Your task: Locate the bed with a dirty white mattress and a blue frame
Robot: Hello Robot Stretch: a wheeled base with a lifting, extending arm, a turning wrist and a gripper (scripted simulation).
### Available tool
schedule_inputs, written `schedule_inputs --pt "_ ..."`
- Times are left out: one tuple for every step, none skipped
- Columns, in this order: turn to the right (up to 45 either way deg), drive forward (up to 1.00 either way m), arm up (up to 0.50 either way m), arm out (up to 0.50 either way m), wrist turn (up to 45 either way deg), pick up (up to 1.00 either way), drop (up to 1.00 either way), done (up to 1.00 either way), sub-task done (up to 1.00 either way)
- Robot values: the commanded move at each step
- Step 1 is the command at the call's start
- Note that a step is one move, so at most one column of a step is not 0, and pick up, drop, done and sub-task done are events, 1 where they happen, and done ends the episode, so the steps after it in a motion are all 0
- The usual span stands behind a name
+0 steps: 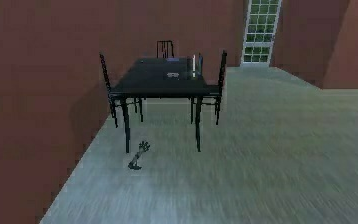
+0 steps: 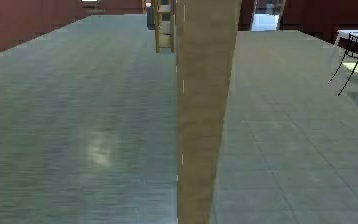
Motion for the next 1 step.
schedule_inputs --pt "42.0 0.0 0.0 0.0 0.0 0.0 0.0 0.0 0.0"
